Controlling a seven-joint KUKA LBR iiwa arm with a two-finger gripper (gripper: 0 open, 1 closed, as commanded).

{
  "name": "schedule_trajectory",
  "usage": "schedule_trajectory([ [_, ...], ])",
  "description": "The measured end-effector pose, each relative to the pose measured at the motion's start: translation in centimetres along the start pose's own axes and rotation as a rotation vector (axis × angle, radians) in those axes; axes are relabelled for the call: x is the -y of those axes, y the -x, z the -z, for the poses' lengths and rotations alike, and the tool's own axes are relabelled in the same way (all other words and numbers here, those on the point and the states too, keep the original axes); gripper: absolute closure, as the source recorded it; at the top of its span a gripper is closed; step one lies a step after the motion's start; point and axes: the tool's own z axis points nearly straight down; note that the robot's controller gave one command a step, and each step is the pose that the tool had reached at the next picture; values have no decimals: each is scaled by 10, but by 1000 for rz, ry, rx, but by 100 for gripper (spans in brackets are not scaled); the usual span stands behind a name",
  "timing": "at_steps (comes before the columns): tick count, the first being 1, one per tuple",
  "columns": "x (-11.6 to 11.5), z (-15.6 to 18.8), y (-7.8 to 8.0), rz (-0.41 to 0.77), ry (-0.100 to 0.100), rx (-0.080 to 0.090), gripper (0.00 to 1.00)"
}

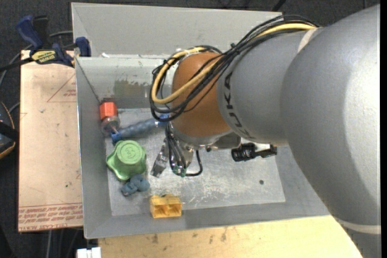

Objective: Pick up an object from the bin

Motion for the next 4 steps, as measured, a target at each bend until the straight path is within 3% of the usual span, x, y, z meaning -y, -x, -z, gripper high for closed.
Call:
schedule_trajectory([
  [1,-2,-1,-2,4,0,-2,0],
  [2,-27,-80,-20,35,3,2,0],
  [3,-29,-77,-27,41,-1,-23,100],
  [4,-44,84,-28,176,7,5,100],
])
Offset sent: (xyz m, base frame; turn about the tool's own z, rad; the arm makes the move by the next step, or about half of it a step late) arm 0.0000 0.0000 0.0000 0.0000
